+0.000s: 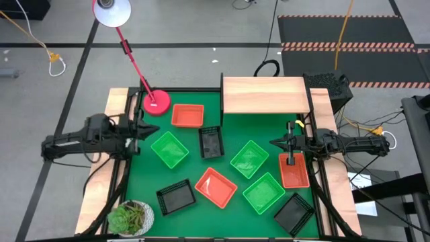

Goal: Stack baskets on shelf by color
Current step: Put the top left green basket on the shelf

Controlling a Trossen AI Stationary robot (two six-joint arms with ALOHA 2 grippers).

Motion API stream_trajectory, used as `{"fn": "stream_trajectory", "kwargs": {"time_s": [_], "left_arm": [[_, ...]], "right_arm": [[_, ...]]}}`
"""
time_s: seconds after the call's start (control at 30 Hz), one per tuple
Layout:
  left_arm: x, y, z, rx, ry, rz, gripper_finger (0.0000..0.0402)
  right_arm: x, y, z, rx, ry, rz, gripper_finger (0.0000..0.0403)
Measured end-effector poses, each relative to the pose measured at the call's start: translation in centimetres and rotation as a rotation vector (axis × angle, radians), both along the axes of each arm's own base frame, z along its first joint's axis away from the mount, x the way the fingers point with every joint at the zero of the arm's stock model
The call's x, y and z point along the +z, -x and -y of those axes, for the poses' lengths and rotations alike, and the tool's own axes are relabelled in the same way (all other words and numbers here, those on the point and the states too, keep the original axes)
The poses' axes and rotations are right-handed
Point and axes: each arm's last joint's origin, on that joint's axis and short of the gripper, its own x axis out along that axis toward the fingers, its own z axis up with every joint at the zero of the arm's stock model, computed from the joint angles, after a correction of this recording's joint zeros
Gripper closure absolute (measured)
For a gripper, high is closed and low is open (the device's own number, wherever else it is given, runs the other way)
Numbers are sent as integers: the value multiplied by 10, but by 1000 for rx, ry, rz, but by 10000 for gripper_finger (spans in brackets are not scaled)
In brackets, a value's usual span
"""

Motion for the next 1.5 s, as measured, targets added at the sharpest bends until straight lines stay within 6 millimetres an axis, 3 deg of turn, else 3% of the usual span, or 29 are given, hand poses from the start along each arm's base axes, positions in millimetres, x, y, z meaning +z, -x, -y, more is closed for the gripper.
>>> {"fn": "stream_trajectory", "kwargs": {"time_s": [0.37,0.53,0.67,0.9,1.07,1.17,1.5], "left_arm": [[102,-1,0,0,-5,-122,389],[126,-7,-1,-6,-40,-194,387],[122,-17,-2,-8,-35,-248,387],[96,-43,-5,-11,-65,-291,387],[76,-62,-7,-10,-81,-284,387],[75,-68,-8,-8,-104,-265,387],[69,-75,-9,-11,-91,-315,387]], "right_arm": [[2,0,0,-1,-1,22,401],[5,0,0,0,-28,56,401],[6,0,1,-16,-53,61,401],[8,-1,1,-46,-210,22,401],[50,-2,1,-47,-231,11,401],[75,-8,1,-58,-241,-51,401],[173,-50,-1,-78,-248,-200,401]]}}
